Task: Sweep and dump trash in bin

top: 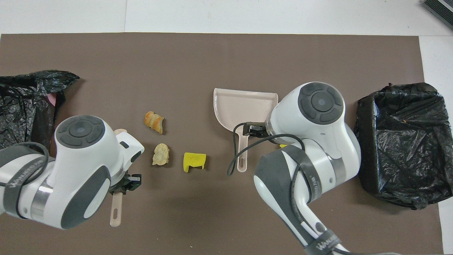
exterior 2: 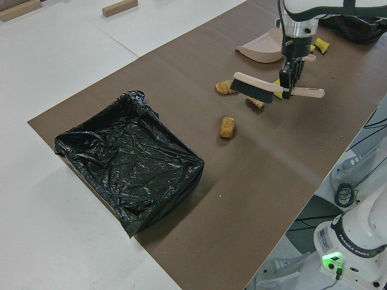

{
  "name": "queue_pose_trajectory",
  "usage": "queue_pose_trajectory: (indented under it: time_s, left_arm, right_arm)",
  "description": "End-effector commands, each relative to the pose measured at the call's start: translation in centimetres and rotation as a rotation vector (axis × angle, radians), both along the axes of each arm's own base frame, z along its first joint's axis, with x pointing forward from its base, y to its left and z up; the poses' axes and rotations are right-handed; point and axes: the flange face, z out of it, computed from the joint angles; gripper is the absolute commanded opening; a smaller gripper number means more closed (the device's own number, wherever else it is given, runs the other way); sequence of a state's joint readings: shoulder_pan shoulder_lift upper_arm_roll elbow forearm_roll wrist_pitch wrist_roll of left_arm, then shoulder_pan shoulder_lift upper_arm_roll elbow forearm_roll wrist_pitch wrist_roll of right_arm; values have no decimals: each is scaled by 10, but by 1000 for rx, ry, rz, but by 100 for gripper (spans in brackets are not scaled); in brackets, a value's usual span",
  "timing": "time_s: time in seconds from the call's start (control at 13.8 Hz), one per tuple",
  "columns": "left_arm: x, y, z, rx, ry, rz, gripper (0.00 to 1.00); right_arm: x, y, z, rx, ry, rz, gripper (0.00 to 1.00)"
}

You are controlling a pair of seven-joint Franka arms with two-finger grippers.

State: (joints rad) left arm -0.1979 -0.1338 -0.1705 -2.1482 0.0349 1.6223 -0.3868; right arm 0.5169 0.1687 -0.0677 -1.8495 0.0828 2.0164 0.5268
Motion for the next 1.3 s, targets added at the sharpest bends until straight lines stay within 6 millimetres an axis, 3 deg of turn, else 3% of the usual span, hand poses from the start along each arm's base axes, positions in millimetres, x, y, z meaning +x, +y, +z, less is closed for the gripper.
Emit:
queue_pose_trajectory:
  time_s: [0.0, 0.14, 0.29, 0.36, 0.51, 0.58, 0.8, 0.94, 1.08, 1.23]
  left_arm:
    - [4, 51, -7, -74, -8, -56, 0]
    - [13, 99, -9, -145, 7, -97, 0]
    - [16, 146, -12, -205, -1, -107, 0]
    - [13, 168, -15, -233, -25, -109, 0]
    - [-1, 200, -28, -275, -98, -115, 0]
    - [-11, 207, -40, -288, -114, -111, 0]
    - [-27, 204, -76, -290, -141, -112, 0]
    - [-28, 202, -85, -287, -155, -114, 0]
    - [-24, 196, -88, -278, -166, -115, 0]
    - [-20, 181, -95, -256, -169, -85, 0]
  right_arm:
    - [-20, 13, -26, 10, 25, -24, 100]
    - [-25, 15, -47, -6, 57, -4, 100]
    - [-32, 39, -67, -4, 40, 11, 100]
    - [-35, 52, -80, -5, 37, 2, 100]
    - [-33, 58, -86, 19, 19, -12, 100]
    - [-34, 58, -87, 18, 21, -1, 100]
    - [-36, 56, -89, 4, 43, 2, 100]
    - [-34, 56, -88, 8, 37, 1, 98]
    - [-30, 54, -88, 9, 35, 0, 54]
    - [-17, 40, -75, 21, 17, -13, 12]
